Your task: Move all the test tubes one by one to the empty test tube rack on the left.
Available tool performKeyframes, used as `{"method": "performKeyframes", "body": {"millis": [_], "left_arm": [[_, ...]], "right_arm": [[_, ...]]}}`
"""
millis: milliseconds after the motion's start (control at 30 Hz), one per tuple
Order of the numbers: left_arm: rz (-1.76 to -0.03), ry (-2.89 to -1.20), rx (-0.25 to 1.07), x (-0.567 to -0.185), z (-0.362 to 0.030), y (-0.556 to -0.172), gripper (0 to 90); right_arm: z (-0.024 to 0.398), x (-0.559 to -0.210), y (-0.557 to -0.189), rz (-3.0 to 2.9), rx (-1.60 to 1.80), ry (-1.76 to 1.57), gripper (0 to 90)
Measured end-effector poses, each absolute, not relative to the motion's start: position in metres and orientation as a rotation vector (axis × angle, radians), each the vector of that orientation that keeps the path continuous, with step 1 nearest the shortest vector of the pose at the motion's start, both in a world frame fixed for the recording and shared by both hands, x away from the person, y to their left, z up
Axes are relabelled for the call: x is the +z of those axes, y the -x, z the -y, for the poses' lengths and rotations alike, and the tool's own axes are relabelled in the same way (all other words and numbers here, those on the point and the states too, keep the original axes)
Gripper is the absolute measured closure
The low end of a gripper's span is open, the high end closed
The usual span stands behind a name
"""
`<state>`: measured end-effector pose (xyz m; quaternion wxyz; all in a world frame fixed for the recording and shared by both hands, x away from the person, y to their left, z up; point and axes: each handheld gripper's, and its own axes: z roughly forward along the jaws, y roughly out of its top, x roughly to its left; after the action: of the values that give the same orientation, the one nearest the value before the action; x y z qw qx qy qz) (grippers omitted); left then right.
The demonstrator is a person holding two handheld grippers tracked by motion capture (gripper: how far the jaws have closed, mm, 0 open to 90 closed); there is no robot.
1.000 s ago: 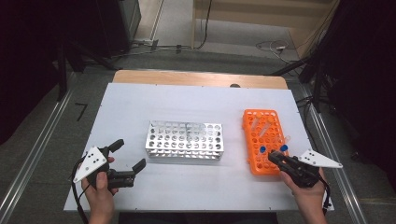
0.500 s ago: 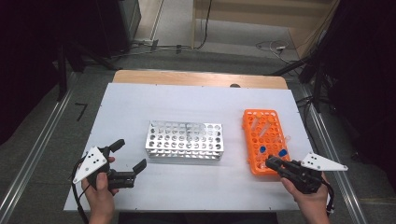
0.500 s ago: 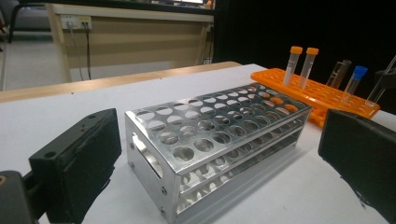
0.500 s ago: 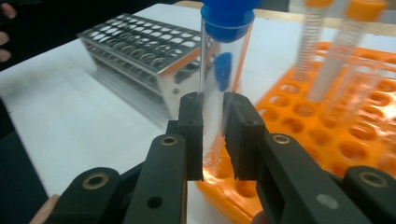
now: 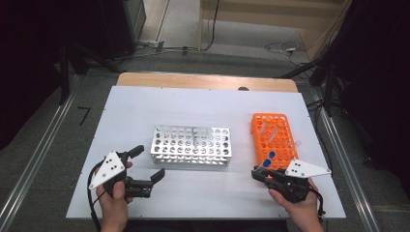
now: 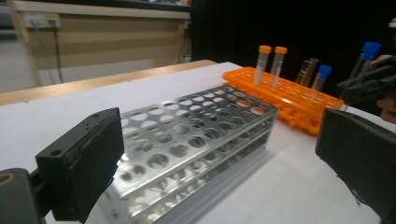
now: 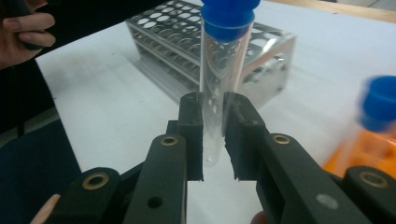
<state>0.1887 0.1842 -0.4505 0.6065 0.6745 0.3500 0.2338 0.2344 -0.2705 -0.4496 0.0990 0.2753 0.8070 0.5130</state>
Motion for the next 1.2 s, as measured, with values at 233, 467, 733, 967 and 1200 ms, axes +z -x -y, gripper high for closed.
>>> {"method": "performKeyframes", "body": {"millis": [233, 467, 733, 967, 1200], "left_arm": [[-0.782, -1.61, 0.475, -0.446, -0.161, -0.191, 0.0], [-0.756, -1.628, 0.409, -0.443, -0.141, -0.193, 4.0], [-0.744, -1.689, 0.349, -0.442, -0.109, -0.192, 23.4], [-0.692, -1.76, 0.266, -0.445, -0.088, -0.193, 38.7], [-0.629, -1.799, 0.203, -0.447, -0.069, -0.192, 54.4]], "right_arm": [[0.241, -0.455, -0.234, -2.449, 1.528, -0.768, 75.2], [0.219, -0.461, -0.233, -2.497, 1.517, -0.723, 75.2], [0.195, -0.467, -0.228, -2.554, 1.489, -0.672, 75.3], [0.181, -0.47, -0.223, -2.584, 1.475, -0.638, 75.3], [0.17, -0.472, -0.219, -2.613, 1.461, -0.592, 75.3]]}}
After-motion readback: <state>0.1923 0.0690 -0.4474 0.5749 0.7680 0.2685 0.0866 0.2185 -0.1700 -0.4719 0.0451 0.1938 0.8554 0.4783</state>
